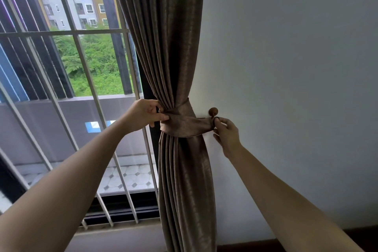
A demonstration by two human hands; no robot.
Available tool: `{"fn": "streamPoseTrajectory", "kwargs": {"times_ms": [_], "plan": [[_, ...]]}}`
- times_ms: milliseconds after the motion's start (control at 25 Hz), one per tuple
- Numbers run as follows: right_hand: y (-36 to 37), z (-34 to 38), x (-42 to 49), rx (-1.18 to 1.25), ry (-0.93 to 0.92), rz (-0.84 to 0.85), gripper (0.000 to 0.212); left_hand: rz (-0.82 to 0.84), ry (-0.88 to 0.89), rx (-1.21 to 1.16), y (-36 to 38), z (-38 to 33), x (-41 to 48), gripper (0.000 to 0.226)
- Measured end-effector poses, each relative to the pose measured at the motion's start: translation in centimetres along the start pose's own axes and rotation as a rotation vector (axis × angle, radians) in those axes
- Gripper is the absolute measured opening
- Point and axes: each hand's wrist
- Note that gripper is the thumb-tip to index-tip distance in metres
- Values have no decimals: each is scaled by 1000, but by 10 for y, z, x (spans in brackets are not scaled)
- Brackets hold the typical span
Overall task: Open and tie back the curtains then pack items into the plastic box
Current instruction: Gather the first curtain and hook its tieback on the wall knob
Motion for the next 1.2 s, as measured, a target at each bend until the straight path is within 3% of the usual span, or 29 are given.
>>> {"fn": "streamPoseTrajectory", "kwargs": {"times_ms": [160, 280, 760, 1000, 1200], "plan": [[-4, -5, 9, -138, -278, -90, 12, 10, 4, -13, -1, 1, 0, 25], [-7, -6, 10, -269, -382, -79, 16, 13, 15, -20, 0, 0, 0, 19], [-13, -10, 19, -545, -439, 60, 28, -10, 51, -34, 5, -2, -3, 13], [3, -26, 24, -530, -505, -76, 15, -10, 74, -11, 11, -7, -3, 17], [3, -26, 36, -561, -498, -90, 9, -12, 119, -10, 15, -9, -5, 20]]}}
Point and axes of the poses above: each hand's wrist, its own x-axis towards the middle knuckle, its own y-axis out of the palm, z = x × y, and after that the axes turned 7 degrees about -z, right-handed
